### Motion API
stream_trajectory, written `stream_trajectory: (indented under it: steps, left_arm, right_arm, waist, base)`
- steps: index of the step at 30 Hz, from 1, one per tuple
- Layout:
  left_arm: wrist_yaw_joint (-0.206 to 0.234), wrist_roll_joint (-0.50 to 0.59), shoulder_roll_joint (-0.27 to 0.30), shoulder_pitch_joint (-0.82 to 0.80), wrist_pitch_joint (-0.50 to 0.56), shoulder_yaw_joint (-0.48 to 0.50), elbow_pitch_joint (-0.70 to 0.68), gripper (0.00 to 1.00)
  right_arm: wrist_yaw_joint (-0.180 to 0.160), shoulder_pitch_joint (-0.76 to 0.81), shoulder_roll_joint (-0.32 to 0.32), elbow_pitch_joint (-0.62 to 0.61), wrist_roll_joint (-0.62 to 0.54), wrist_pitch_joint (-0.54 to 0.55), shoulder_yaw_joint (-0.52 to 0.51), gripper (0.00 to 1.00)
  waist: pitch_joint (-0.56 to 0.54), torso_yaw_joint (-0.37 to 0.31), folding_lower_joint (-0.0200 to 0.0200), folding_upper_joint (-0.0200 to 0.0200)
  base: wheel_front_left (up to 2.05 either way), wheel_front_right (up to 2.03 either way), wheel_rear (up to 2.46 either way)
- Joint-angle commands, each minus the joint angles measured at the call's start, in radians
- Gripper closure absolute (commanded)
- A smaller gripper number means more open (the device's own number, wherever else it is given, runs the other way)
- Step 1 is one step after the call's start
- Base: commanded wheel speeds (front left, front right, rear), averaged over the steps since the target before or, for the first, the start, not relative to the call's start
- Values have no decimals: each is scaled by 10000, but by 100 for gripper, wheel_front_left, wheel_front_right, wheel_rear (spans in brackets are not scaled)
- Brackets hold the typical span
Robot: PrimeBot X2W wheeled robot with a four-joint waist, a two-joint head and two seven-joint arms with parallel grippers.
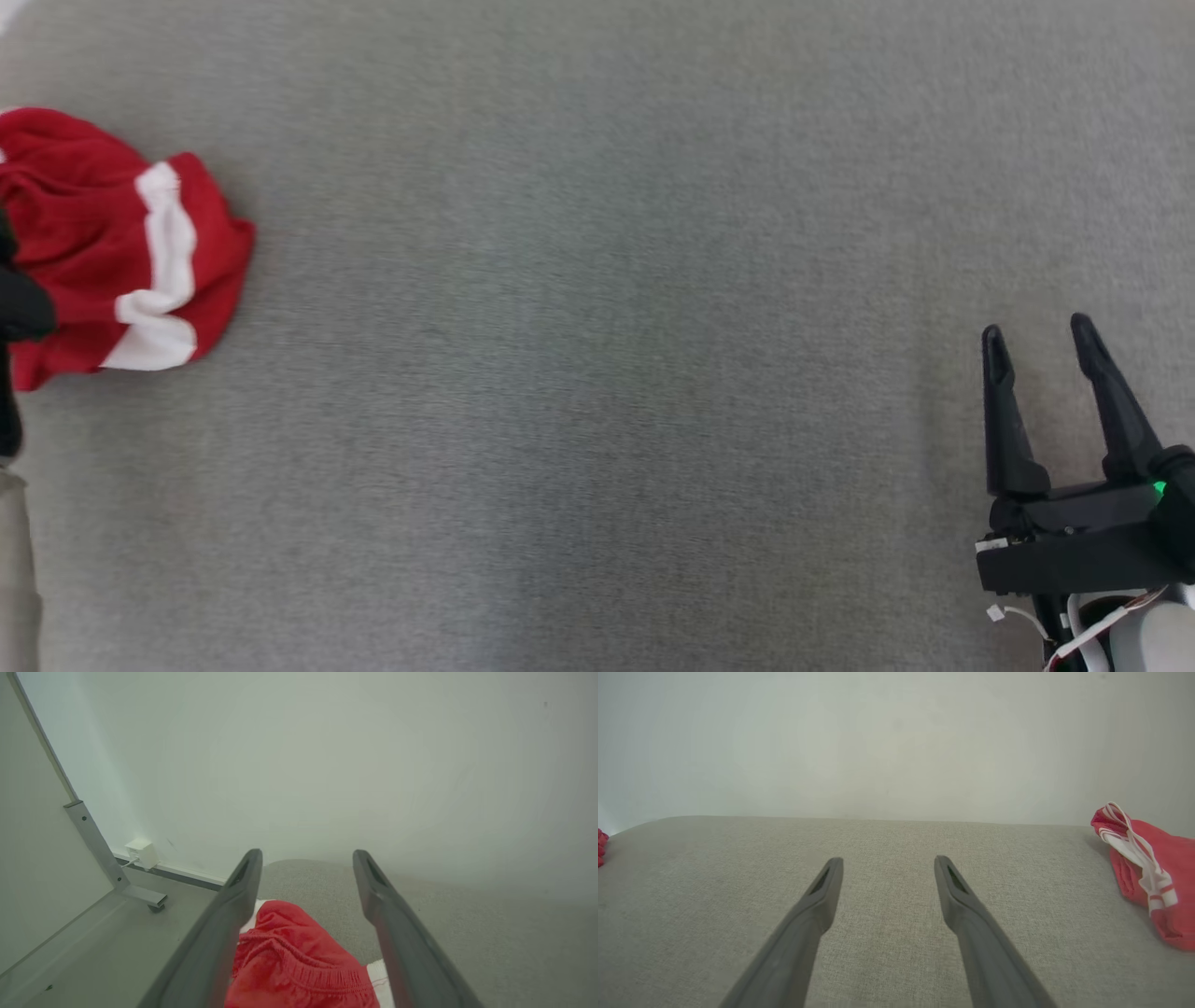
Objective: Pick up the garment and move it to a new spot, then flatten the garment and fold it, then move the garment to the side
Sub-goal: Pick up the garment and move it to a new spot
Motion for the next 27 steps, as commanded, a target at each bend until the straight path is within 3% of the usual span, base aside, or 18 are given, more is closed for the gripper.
stream_trajectory:
  steps: [1, 5, 12, 19, 20, 21, 27]
  left_arm:
    - [-74, -130, 195, -352, 155, -108, 571, 0]
    - [-94, -297, 391, -566, 697, -282, 1425, 0]
    - [-129, -983, 568, -800, 2651, -713, 3075, 0]
    - [-142, -1591, 578, -766, 3825, -1433, 3619, 0]
    - [-142, -1603, 634, -753, 3655, -1522, 3570, 84]
    - [-143, -1584, 716, -765, 3416, -1595, 3495, 100]
    - [-141, -1300, 1156, -1099, 1878, -1958, 3047, 100]
  right_arm:
    - [-27, -181, -1, -116, -63, 16, -30, 0]
    - [-27, -235, 30, -181, -105, 43, -71, 0]
    - [-27, -343, 38, -227, -128, 65, -62, 0]
    - [-27, -469, -14, -151, -82, 67, 70, 0]
    - [-27, -461, -6, -131, -82, 55, 77, 0]
    - [-27, -437, 28, -104, -99, 29, 86, 0]
    - [-27, -267, 206, 190, -40, -150, 49, 0]
  waist:
    - [886, -857, -1, -2]
    - [927, -889, -1, -2]
    - [952, -892, -1, -2]
    - [890, -1008, -1, -2]
    - [857, -1024, -1, -2]
    - [797, -1036, -1, -2]
    - [220, -1021, -1, -2]
  base:
    - [0, 0, 0]
    - [0, 0, 0]
    - [0, 0, 0]
    - [0, 0, 0]
    - [0, 0, 0]
    - [0, 0, 0]
    - [0, 0, 0]
